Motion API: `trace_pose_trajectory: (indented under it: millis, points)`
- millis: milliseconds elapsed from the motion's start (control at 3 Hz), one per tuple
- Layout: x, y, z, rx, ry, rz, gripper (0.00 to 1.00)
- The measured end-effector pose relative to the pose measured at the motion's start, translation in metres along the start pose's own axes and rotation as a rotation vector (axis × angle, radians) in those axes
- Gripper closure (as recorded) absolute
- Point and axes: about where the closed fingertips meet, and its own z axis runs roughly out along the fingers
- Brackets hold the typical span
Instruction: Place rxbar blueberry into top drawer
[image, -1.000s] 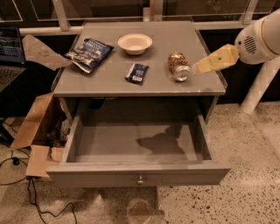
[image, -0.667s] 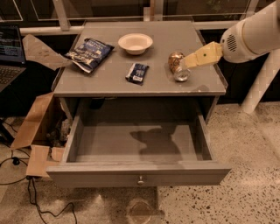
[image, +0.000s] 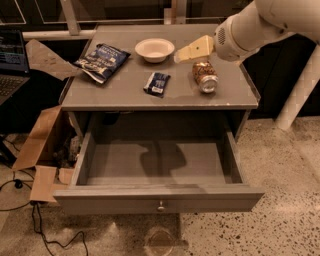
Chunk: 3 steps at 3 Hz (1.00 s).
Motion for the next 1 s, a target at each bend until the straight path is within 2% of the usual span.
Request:
trace_pose_trajectory:
  millis: [333, 1000]
  points:
    - [-0.0193, 0.0401, 0.0232, -0.068, 0.018, -0.004, 0.00]
    - [-0.0125, 0.0347, 0.0275, -0.054, 0.035, 0.020, 0.00]
